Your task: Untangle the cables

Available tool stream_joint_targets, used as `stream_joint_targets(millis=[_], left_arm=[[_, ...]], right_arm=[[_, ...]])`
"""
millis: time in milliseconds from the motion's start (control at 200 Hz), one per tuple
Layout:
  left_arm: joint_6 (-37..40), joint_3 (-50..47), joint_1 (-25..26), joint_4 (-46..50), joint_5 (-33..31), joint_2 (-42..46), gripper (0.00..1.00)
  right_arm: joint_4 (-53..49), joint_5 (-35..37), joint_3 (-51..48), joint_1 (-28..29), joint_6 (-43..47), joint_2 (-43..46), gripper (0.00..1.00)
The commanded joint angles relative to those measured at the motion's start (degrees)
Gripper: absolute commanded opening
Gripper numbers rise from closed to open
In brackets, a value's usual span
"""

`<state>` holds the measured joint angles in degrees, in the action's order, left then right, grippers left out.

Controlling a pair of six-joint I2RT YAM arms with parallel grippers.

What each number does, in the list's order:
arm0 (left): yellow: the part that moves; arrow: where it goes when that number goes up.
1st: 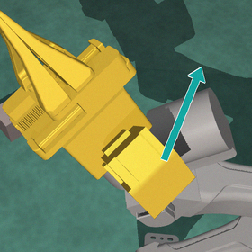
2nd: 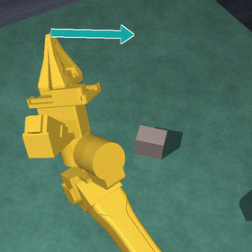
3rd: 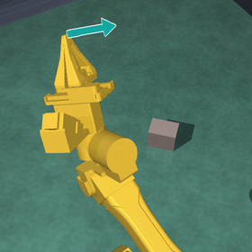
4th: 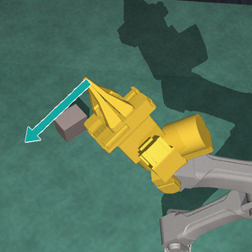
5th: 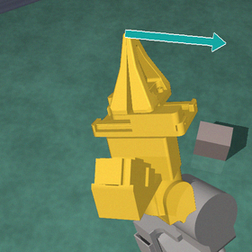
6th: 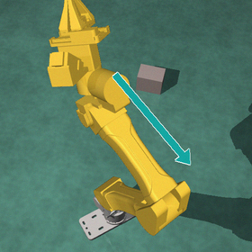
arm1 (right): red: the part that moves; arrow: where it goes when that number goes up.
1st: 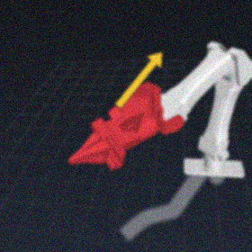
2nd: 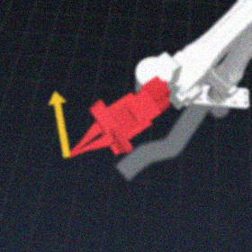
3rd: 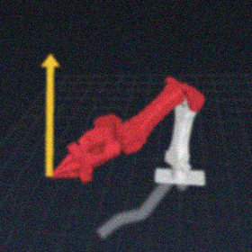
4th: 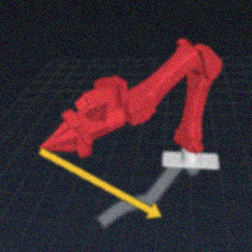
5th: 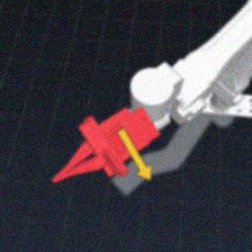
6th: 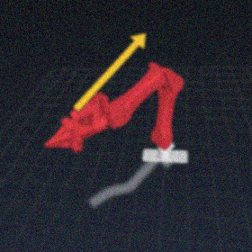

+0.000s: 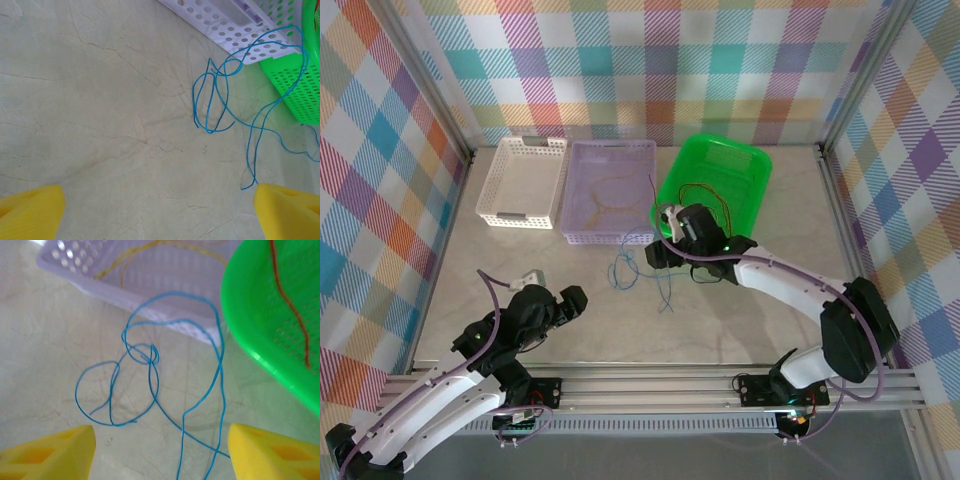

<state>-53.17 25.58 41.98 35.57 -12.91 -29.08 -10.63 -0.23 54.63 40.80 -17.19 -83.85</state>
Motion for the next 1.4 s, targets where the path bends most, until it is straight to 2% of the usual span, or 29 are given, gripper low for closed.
stream_joint_targets(millis=[0,285,385,405,475,545,705,855,970,1205,1395], left_arm=[[-0.58,0.40,0.53,-1.47,0.12,-0.51,0.96],[-0.53,1.14,0.51,-1.38,0.06,-1.53,0.96],[-0.58,1.05,0.56,-1.08,-0.06,-1.41,0.96],[-0.58,1.05,0.63,-1.03,-0.10,-1.42,0.96],[-0.54,1.14,0.65,-0.94,-0.19,-1.49,0.96],[-0.56,1.22,0.65,-0.85,-0.23,-1.40,0.96],[-0.51,1.40,0.60,-0.94,0.11,-1.25,0.96],[-1.02,1.98,0.67,-3.22,1.90,-1.49,0.96],[-1.24,3.69,0.71,-5.25,4.01,-2.24,0.96],[-1.91,6.19,0.83,-10.98,9.17,-0.38,0.97],[-3.53,5.41,0.90,-21.25,15.19,1.72,0.99]], right_arm=[[2.13,-0.78,-1.81,0.42,-2.05,-4.36,0.70],[3.24,5.54,3.31,0.44,-0.31,-15.30,0.69],[3.13,5.80,5.25,0.45,-0.31,-17.75,0.64],[3.31,5.72,5.50,0.38,-0.30,-18.05,0.61],[4.18,5.00,5.77,0.42,-0.05,-18.02,0.37],[4.87,4.04,5.67,0.51,0.30,-16.59,0.21],[2.67,1.34,4.82,0.84,1.35,-8.61,0.00],[-0.75,-4.06,6.06,2.05,1.64,2.91,0.00],[-4.04,-10.23,9.66,2.45,1.47,8.36,0.00],[-4.60,-23.57,15.13,2.84,-2.63,13.21,0.00],[-3.28,-31.01,17.94,3.04,-5.83,14.04,0.00]])
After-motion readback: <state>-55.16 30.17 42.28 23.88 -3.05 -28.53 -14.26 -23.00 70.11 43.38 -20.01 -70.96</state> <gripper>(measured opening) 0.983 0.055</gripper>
